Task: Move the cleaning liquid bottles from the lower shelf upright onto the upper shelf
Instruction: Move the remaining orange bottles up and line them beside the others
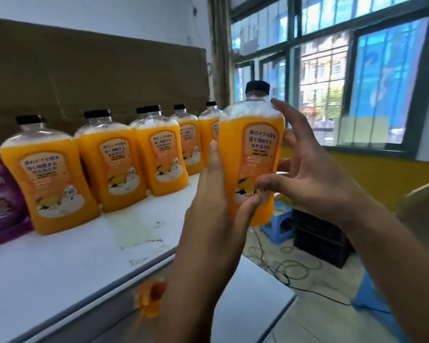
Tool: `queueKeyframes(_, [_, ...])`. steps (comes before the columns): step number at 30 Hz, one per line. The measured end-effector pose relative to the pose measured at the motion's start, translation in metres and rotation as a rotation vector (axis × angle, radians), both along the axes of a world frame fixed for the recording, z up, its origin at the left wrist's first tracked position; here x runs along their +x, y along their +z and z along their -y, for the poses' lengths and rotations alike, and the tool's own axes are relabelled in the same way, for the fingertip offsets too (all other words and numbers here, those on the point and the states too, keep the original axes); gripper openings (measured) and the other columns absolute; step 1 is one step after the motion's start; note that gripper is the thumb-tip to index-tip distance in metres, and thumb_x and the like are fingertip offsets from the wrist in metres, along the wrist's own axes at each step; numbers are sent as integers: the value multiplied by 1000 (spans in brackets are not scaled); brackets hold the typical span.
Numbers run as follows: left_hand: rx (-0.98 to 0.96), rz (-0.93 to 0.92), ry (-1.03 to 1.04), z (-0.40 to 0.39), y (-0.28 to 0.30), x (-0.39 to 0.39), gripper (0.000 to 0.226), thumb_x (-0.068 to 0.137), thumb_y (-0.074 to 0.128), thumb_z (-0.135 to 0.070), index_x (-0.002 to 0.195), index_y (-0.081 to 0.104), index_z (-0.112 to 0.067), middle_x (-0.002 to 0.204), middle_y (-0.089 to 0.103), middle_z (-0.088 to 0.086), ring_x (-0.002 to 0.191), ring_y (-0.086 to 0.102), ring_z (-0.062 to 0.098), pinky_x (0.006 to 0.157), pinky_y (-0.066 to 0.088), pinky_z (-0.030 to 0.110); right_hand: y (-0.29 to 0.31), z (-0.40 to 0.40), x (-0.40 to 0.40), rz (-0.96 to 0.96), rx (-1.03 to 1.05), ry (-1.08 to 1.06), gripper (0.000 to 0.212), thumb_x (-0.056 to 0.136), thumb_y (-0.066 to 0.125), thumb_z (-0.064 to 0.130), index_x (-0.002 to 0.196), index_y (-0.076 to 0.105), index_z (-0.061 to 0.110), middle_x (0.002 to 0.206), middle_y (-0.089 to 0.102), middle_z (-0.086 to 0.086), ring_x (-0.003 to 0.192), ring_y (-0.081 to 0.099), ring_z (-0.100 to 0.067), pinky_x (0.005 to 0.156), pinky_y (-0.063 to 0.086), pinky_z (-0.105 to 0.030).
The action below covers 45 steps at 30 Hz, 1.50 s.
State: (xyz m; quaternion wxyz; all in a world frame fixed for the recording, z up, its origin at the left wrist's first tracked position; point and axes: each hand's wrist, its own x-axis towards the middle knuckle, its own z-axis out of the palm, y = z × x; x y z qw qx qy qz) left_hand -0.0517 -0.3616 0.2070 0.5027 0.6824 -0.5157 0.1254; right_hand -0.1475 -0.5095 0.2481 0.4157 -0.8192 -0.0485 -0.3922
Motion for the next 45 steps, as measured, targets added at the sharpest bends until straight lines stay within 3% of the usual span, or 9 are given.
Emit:
queueKeyframes(4, [73,-51,158,19,3,2,94,89,64,-46,153,-5,-45,146,43,-23,106,48,-13,89,46,19,-6,23,22,16,-88,26,103,73,83,20,146,20,59,124,43,44,105,68,-3,73,61,-22])
queueKeyframes(10, [407,40,636,39,3,8,74,96,50,-52,155,11,-28,143,52,-4,124,56,21,100,50,44,-1,59,79,-29,-275,-21,106,84,76,10,150,5,53,148,36,-1,123,54,-17,96,55,-43])
queueKeyframes(19, [592,66,824,53,-1,12,45,103,40,-44,142,41,-21,141,55,3,126,52,25,100,46,43,3,87,159,-84,-260,-57,102,86,72,1,154,6,38,153,27,-9,125,49,-24,94,47,-34])
queueKeyframes(24, [609,80,832,53,-1,12,42,104,38,-43,137,49,-20,138,58,4,124,53,24,100,47,43,4,83,185,-102,-178,-8,101,84,70,-4,154,10,39,154,28,-9,128,47,-25,100,50,-42])
queueKeyframes(30, [423,88,765,46,0,-1,38,103,45,-37,135,54,-18,132,62,3,117,57,22,98,49,45,13,76,181,-258,-55,-28,109,88,70,2,157,-8,37,150,37,-14,121,53,-23,96,50,-41])
queueKeyframes(32, [181,91,652,39,-7,-15,34,102,50,-30,133,57,-19,131,62,0,119,55,17,98,50,42,15,72,167,-337,15,-17,104,86,73,6,158,3,32,146,44,-11,128,52,-26,103,48,-48])
queueKeyframes(35, [-97,62,480,19,-31,-50,30,100,51,-27,128,61,-22,127,63,-8,118,53,0,98,48,22,-1,60,122,-235,42,86,75,87,74,20,150,34,31,127,57,8,115,59,-12,91,51,-34])
queueKeyframes(40, [-125,-62,480,-24,-83,-72,23,98,54,-27,118,65,-26,116,65,-18,112,58,0,92,43,14,-76,29,29,86,293,355,42,89,71,35,129,58,38,129,66,6,115,67,-15,87,58,-27])
queueKeyframes(45, [-62,-321,598,-64,-135,-64,23,99,51,-41,118,63,-36,113,65,-25,108,57,-6,82,44,8,-171,0,-4,36,610,520,34,86,73,37,117,66,25,109,71,-4,97,71,-26,82,59,-33])
